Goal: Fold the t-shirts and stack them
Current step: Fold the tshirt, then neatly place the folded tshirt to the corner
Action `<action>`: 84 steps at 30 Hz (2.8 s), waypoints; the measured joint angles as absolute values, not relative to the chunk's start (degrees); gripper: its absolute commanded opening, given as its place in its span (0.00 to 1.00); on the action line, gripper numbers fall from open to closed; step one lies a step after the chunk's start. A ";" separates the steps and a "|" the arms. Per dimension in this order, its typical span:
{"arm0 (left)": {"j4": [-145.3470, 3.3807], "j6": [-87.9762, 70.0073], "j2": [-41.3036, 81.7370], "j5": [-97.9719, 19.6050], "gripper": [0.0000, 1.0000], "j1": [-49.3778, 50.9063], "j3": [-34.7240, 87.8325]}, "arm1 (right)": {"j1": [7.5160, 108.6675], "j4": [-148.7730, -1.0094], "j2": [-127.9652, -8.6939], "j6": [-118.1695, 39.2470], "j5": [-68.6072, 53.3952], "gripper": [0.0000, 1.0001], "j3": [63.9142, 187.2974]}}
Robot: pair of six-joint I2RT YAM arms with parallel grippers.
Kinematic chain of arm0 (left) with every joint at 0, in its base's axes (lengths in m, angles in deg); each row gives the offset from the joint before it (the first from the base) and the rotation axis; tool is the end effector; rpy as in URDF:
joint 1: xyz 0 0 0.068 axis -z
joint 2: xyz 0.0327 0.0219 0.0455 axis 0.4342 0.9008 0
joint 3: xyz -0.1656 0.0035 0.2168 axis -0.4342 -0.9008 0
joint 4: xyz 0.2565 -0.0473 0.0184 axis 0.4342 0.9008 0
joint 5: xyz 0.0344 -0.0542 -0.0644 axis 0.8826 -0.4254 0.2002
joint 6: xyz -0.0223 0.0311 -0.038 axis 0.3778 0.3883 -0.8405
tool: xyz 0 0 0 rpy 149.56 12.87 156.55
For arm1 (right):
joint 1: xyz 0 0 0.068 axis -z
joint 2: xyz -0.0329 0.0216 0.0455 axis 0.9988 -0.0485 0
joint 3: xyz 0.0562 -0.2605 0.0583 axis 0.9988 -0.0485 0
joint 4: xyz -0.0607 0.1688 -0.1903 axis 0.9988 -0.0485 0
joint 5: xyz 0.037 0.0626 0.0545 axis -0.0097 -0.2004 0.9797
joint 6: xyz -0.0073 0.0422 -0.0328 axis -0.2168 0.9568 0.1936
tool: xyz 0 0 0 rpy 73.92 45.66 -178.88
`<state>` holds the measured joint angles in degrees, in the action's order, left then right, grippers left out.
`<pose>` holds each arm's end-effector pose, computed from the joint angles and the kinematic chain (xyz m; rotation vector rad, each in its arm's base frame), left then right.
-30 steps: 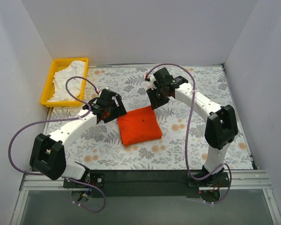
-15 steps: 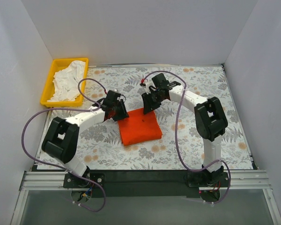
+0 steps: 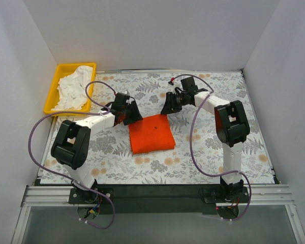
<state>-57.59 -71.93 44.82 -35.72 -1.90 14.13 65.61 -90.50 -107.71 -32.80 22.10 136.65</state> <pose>0.3279 -0.1480 0.1752 -1.1029 2.4192 -0.7743 0.4166 0.1883 0.1763 -0.4771 2.4365 1.0645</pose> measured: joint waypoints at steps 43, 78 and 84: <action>-65.94 -87.88 17.12 -47.37 0.30 1.66 -7.84 | 58.55 -68.01 -87.63 -16.28 36.61 0.36 107.99; -51.40 -89.91 3.33 -37.01 0.47 -2.01 -11.55 | 46.75 -59.82 -97.27 -13.81 34.40 0.27 108.58; -42.57 -88.58 -4.36 -31.46 0.66 -2.01 -10.48 | 47.36 -58.46 -102.56 -12.61 34.77 0.30 107.95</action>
<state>-42.57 -88.58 -4.36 -31.46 -2.01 -10.48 47.36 -58.46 -102.56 -12.61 34.77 107.95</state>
